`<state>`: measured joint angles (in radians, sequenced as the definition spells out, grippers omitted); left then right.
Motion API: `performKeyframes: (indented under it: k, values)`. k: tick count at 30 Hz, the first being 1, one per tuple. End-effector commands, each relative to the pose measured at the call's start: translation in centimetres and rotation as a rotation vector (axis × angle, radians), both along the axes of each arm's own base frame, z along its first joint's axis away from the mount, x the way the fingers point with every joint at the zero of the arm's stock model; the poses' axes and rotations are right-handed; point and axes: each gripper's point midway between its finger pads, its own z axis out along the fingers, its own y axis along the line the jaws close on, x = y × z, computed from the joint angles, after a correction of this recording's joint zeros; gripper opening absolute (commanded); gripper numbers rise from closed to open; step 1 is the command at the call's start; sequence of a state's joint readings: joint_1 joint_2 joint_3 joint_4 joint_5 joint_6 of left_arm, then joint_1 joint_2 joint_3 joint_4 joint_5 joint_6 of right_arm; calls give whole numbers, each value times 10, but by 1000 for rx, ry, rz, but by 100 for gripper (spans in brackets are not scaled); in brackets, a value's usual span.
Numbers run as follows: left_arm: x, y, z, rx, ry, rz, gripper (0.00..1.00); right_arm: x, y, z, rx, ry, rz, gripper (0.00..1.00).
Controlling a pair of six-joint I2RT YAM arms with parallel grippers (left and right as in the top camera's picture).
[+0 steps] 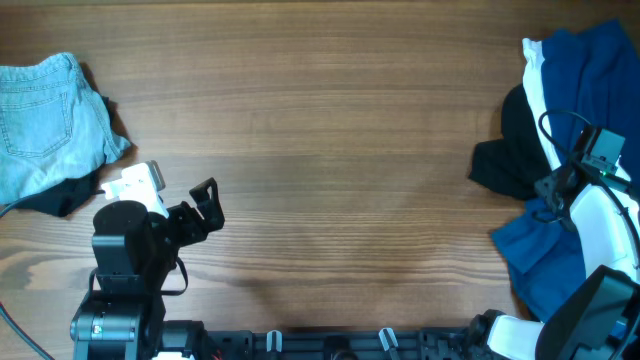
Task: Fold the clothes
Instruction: 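Reach the right gripper into the right clothes pile and grasp the teal shirt, then drag the teal shirt leftward onto the table center with the right gripper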
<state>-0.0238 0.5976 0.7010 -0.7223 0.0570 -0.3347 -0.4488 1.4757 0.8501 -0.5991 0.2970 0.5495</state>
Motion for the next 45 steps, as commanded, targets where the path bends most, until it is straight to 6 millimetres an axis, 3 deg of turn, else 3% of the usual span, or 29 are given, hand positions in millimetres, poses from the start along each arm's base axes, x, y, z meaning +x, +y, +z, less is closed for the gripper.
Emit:
performKeyframes:
  k: [1, 3, 10, 15, 17, 18, 19, 21, 23, 25, 26, 27, 28, 29, 31, 33, 36, 37, 38, 39, 40, 41, 43, 45]
  values:
    - [2, 3, 11, 21, -29, 4, 100, 2, -5, -1, -15, 4, -12, 43]
    - [2, 3, 11, 21, -29, 4, 100, 1, -5, -1, -12, 12, -9, 38]
    - [1, 3, 10, 21, -27, 3, 100, -8, 0, -18, -4, 28, -11, 39]
    - [1, 3, 10, 21, -24, 3, 100, -6, -1, -17, -9, 17, -11, 4]
    - [1, 3, 10, 21, -24, 3, 100, -6, -1, -17, -8, 17, -9, 4]
    - [1, 3, 10, 21, -24, 3, 100, -6, -1, -15, -9, 16, -8, 4]
    - [1, 3, 10, 21, -24, 3, 100, -4, -2, 0, -17, 0, -3, 4]
    - [1, 3, 10, 21, -24, 3, 100, 19, 3, 34, -14, -82, 126, 4]
    - [1, 3, 10, 21, -24, 3, 100, 67, 40, 123, 22, -334, 484, 4]
    - [1, 3, 10, 21, -25, 3, 100, 86, 98, 185, 8, -516, 874, 4]
    - [1, 3, 10, 21, -25, 3, 100, 85, 114, 196, -21, -535, 954, 4]
    - [1, 3, 10, 21, -25, 3, 100, 79, 138, 200, -22, -533, 1052, 4]
    - [1, 3, 10, 21, -24, 3, 100, 73, 178, 207, 46, -575, 1179, 4]
    - [1, 3, 10, 21, -25, 3, 100, 60, 247, 223, 191, -683, 1402, 4]
    - [1, 3, 10, 21, -25, 3, 100, 45, 311, 234, 289, -748, 1601, 4]
    - [1, 3, 10, 21, -25, 3, 100, 42, 363, 230, 300, -741, 1708, 4]
    - [1, 3, 10, 21, -25, 3, 100, 60, 422, 204, 254, -710, 1776, 5]
    - [1, 3, 10, 20, -25, 3, 100, 66, 439, 197, 261, -722, 1805, 11]
    - [1, 3, 10, 20, -24, 3, 100, 75, 453, 187, 263, -728, 1822, 24]
    - [1, 3, 10, 20, -24, 3, 100, 95, 455, 171, 244, -706, 1739, 54]
    - [1, 3, 10, 20, -24, 3, 100, 118, 437, 153, 200, -650, 1562, 83]
    - [1, 3, 10, 21, -24, 3, 100, 129, 420, 147, 164, -619, 1449, 100]
    - [1, 3, 10, 20, -24, 3, 100, 145, 368, 147, 68, -573, 1214, 100]
    - [3, 2, 13, 6, -38, 8, 100, 142, 307, 156, 28, -533, 1034, 100]
